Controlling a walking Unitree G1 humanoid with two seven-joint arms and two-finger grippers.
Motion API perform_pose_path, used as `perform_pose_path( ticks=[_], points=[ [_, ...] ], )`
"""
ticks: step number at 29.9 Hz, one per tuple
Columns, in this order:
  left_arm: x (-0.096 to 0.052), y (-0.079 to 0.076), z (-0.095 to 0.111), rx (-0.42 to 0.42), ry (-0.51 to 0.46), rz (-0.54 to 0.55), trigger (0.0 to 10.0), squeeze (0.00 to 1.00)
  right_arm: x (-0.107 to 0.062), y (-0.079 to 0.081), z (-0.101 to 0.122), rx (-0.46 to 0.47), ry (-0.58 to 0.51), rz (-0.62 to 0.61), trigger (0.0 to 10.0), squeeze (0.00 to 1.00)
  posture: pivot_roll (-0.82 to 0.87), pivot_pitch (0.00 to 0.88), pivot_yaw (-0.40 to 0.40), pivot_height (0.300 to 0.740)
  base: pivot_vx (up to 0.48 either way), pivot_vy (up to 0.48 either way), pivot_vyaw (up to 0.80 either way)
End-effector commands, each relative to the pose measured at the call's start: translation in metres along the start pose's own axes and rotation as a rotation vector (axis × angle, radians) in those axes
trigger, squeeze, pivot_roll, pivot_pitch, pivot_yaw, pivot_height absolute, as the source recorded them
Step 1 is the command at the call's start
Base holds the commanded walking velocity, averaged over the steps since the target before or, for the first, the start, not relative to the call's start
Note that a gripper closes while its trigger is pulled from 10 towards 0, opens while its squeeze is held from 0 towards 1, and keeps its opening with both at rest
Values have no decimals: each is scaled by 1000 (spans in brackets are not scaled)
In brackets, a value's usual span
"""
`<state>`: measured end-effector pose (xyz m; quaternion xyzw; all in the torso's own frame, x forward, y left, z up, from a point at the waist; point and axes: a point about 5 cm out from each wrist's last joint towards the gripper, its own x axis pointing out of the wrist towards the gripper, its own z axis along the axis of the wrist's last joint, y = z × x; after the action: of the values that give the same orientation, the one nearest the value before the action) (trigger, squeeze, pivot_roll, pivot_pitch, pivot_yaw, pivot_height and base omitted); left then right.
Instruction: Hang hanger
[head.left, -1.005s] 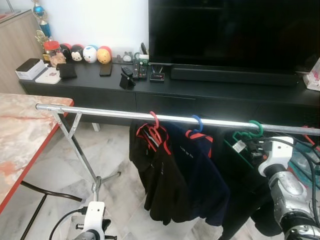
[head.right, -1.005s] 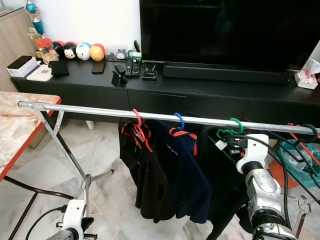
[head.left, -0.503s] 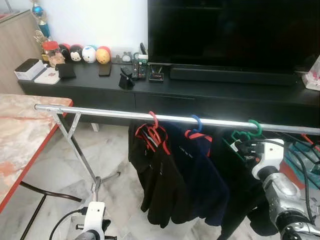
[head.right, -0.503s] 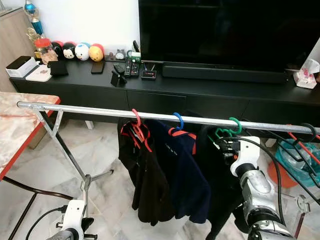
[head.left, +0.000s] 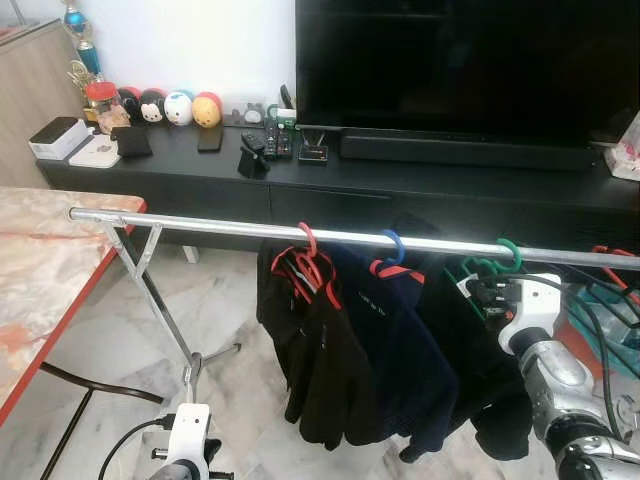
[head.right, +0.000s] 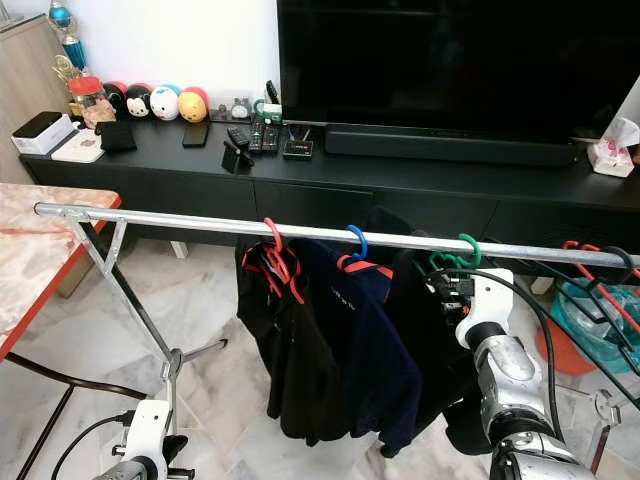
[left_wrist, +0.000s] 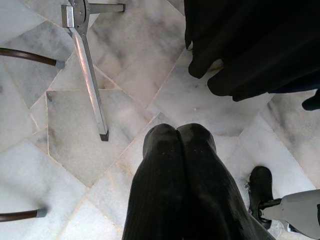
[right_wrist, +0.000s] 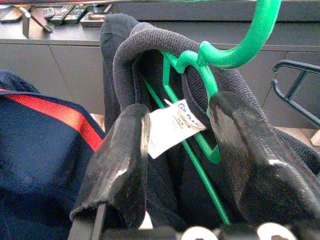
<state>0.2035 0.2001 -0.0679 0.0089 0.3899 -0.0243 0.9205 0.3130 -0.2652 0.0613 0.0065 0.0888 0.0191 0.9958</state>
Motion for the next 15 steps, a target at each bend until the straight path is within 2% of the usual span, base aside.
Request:
perform_pose_path(
  ticks=[1, 15],
  points=[
    [-2, 3, -6, -17, 20, 13, 10000, 0, 2, -4, 6, 4, -14, -29, 10000, 0, 72, 0, -6, 740, 0, 0, 0],
    [-1, 1, -4, -1, 16, 2, 10000, 0, 0, -9, 10, 18, -77, -99, 10000, 0, 71, 0, -3, 740, 0, 0, 0]
  ],
)
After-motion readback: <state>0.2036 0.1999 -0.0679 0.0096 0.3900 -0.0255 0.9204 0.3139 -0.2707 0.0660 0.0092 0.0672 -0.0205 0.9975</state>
